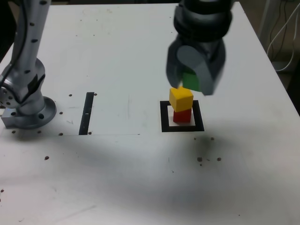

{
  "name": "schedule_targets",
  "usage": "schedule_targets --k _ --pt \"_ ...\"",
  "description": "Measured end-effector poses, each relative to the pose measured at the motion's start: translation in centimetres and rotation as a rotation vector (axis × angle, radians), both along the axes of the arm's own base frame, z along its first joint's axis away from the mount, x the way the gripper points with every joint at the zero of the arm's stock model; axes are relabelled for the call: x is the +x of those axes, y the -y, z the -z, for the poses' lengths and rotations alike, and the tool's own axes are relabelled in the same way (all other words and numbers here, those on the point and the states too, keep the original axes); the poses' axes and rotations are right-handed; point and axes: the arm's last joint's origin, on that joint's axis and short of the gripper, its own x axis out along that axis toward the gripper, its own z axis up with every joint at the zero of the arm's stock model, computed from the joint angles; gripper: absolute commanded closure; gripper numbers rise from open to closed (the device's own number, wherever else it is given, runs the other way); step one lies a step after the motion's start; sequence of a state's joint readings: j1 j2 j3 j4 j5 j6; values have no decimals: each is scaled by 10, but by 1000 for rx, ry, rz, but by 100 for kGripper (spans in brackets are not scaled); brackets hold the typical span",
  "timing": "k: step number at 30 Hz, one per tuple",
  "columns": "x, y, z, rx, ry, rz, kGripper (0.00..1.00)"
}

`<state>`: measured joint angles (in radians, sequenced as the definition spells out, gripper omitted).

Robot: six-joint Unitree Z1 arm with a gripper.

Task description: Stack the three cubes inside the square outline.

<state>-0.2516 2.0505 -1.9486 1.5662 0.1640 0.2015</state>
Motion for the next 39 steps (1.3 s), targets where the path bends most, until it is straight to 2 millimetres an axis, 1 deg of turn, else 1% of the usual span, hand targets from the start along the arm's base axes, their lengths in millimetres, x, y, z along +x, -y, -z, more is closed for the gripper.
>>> schedule_targets --k 3,7,15,19,25,28,30,32,34,37,39 --pt "-5 -14 8 5 -28 -22 84" --pt "-9 -25 14 4 -35 -34 84" --pt "-8 -27 23 -15 -33 -38 84" --pt "-7 -34 33 -29 -42 -50 82" --pt "-4 -36 42 -37 -49 -55 79" --pt "-1 -36 44 -43 -40 -56 76" --pt "-1 -36 44 -46 -36 -55 71" --pt "-1 -36 44 -47 -36 -54 63" --pt "-1 -36 44 -50 -37 -55 49" --pt "-2 -36 45 -50 -42 -58 23" --pt "-2 -36 45 -44 -43 -65 9"
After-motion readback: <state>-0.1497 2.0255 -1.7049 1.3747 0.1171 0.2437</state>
